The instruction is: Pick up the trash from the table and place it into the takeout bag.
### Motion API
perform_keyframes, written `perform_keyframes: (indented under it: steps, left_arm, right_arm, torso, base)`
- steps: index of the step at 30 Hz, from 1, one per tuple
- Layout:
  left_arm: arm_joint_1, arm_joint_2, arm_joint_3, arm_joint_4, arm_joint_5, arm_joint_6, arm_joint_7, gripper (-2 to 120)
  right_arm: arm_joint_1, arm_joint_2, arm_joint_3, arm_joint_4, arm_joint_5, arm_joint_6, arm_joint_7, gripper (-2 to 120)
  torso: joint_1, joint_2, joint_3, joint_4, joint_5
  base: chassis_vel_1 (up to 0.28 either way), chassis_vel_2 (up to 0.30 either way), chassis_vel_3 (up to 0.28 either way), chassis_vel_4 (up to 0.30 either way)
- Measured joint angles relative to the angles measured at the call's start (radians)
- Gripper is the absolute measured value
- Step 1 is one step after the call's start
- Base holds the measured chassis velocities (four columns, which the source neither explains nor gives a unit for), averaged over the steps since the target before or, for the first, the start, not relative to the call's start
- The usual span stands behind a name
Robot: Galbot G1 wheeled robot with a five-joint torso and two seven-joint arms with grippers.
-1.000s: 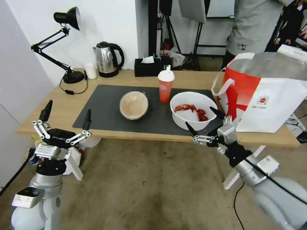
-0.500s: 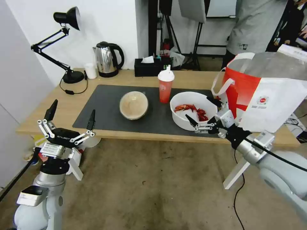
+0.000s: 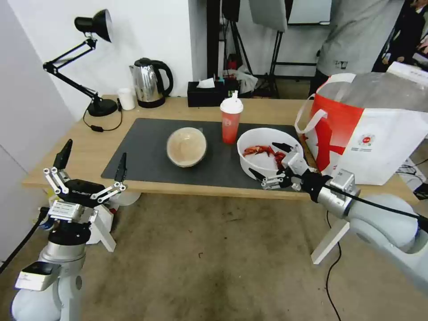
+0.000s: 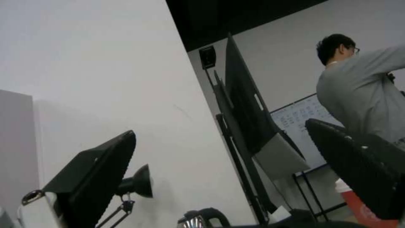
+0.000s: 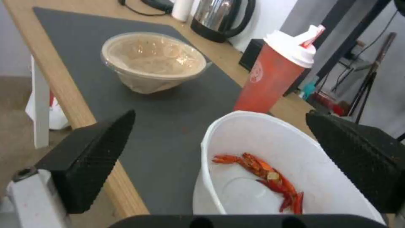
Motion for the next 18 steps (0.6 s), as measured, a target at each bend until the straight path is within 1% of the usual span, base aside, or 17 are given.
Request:
perform_keyframes:
  steps: [1, 3, 4, 7, 9, 14, 16, 17, 18]
  left_arm:
    - [0.0, 0.0, 0.0, 0.0, 0.0, 0.0, 0.0, 100]
    - [0.001, 0.0, 0.0, 0.0, -0.001, 0.0, 0.0, 100]
    - [0.001, 0.0, 0.0, 0.0, -0.001, 0.0, 0.0, 100]
    - [0.002, 0.0, 0.01, 0.001, 0.005, 0.0, 0.0, 100]
    - [0.001, 0.0, 0.012, 0.003, 0.007, 0.0, 0.0, 100]
    - [0.0, 0.0, 0.015, 0.011, 0.014, 0.0, 0.0, 100]
    - [0.0, 0.0, 0.014, 0.015, 0.014, 0.0, 0.0, 100]
    - [0.0, 0.0, 0.014, 0.015, 0.014, 0.0, 0.0, 100]
    - [-0.001, 0.0, 0.012, 0.018, 0.014, 0.0, 0.0, 100]
  right_arm:
    - [0.0, 0.0, 0.0, 0.0, 0.0, 0.0, 0.0, 100]
    - [0.049, -0.018, -0.037, -0.015, 0.016, -0.007, -0.002, 100]
    - [0.049, -0.018, -0.037, -0.015, 0.016, -0.007, -0.002, 100]
    - [0.108, -0.037, -0.088, -0.037, 0.036, -0.01, -0.006, 100]
    - [0.123, -0.041, -0.102, -0.044, 0.04, -0.011, -0.009, 100]
    - [0.207, -0.055, -0.198, -0.093, 0.054, -0.013, -0.023, 100]
    - [0.228, -0.057, -0.239, -0.107, 0.056, -0.018, -0.026, 100]
    - [0.228, -0.057, -0.239, -0.107, 0.056, -0.018, -0.026, 100]
    - [0.24, -0.058, -0.267, -0.113, 0.057, -0.023, -0.026, 100]
  torso:
    - [0.0, 0.0, 0.0, 0.0, 0.0]
    - [0.0, 0.0, 0.0, 0.0, 0.0]
    - [0.0, 0.0, 0.0, 0.0, 0.0]
    - [0.0, 0.0, 0.0, 0.0, 0.0]
    - [0.0, 0.0, 0.0, 0.0, 0.0]
    - [0.0, 0.0, 0.0, 0.0001, 0.0]
    - [0.0, 0.0, 0.0, 0.0, 0.0]
    - [0.0, 0.0, 0.0, 0.0, 0.0]
    - [0.0, 0.0, 0.0, -0.0001, 0.0]
  base:
    - [0.0, 0.0, 0.0, 0.0]
    - [0.0, 0.0, 0.0, 0.0]
    - [0.0, 0.0, 0.0, 0.0]
    - [0.0, 0.0, 0.0, 0.0]
    - [0.0, 0.0, 0.0, 0.0]
    - [0.0, 0.0, 0.0, 0.0]
    - [0.0, 0.0, 0.0, 0.0]
    - [0.0, 0.0, 0.0, 0.0]
    - [0.0, 0.0, 0.0, 0.0]
